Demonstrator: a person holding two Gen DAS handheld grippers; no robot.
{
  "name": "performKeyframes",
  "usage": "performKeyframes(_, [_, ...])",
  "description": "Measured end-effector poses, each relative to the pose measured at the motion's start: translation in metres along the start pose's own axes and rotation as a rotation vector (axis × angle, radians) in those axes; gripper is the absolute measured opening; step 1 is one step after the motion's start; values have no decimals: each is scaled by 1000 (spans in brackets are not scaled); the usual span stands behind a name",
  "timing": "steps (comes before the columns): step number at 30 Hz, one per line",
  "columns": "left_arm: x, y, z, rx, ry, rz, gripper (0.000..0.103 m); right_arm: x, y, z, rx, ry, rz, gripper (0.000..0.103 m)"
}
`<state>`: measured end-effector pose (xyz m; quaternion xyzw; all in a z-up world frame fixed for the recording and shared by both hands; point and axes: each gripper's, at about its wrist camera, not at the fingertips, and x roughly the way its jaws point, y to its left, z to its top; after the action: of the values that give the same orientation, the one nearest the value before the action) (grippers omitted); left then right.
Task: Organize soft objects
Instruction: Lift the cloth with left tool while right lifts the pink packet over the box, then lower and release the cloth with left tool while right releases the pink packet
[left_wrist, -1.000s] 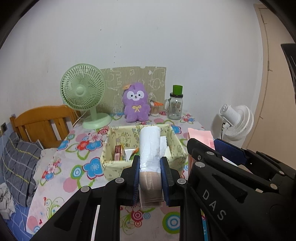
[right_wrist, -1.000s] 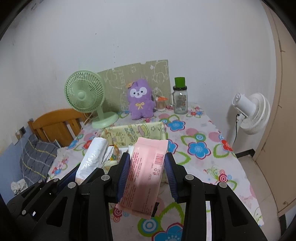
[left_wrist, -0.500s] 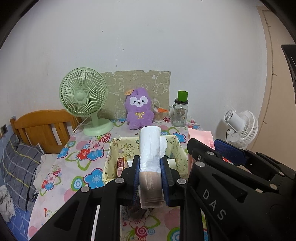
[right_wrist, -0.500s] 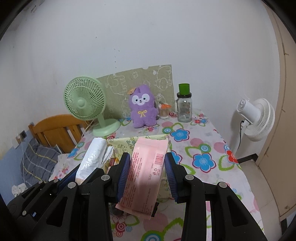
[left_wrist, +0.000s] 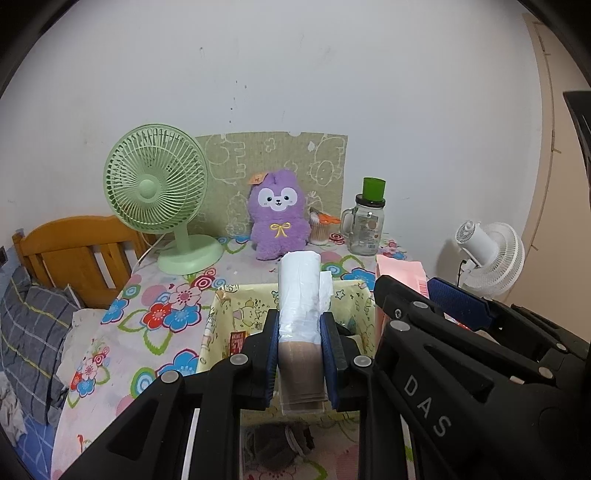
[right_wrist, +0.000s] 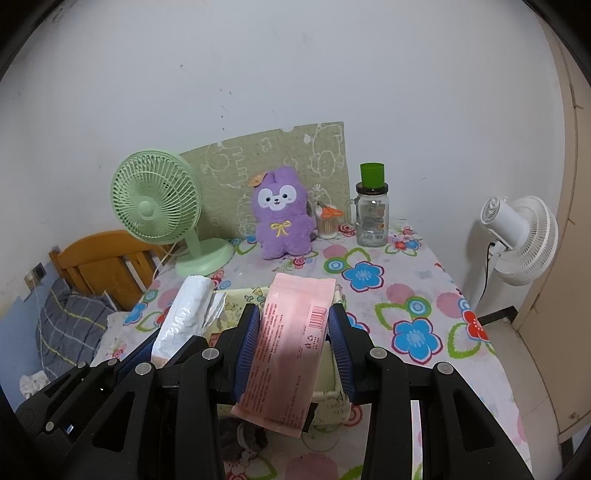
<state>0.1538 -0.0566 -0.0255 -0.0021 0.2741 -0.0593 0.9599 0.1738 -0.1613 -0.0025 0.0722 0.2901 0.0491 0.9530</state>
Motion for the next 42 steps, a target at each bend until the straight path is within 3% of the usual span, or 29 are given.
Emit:
performKeyframes(23, [73,16,4,-6,92,-8,23,83,-1,8,18,94,5,42])
performKeyframes(34, [93,24,-3,17,127,42,57,111,6,0,-5,142,25,43])
performKeyframes(42, [96,29,-6,7,142,43,67,119,11,-4,-20,156,33,48])
